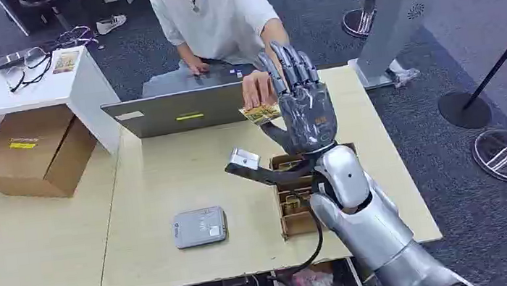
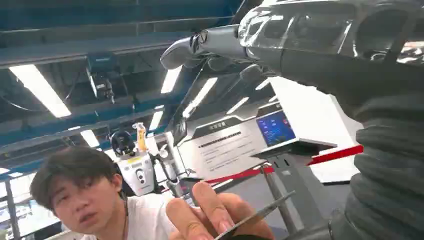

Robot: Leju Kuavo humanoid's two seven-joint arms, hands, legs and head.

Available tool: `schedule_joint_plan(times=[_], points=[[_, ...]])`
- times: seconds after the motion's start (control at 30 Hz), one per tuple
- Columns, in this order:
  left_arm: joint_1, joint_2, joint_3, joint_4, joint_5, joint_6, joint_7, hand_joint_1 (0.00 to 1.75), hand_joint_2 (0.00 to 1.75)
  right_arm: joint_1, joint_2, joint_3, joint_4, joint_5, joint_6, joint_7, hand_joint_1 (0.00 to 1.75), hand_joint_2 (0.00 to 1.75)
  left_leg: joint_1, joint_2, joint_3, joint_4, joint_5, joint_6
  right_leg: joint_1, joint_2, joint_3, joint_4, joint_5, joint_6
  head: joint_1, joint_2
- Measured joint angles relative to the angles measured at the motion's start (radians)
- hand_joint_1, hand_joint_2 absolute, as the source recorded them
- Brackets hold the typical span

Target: Pass the card to the sensor for recognition and then transmit it.

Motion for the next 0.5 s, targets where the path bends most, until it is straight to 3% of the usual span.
schedule_joint_plan(times=[0.5], points=[[0.0, -0.003, 0.01, 0.0, 0.0, -0.006, 0.0, 0.0, 0.0, 0.046, -0.011, -0.004, -0.059, 0.011, 0.017, -0.001, 0.0, 1.75, 0.0, 0.0, 0.0, 0.0, 0.0, 0.0, 0.0, 0.0, 0.0, 0.0, 0.0, 0.0, 0.0, 0.0]])
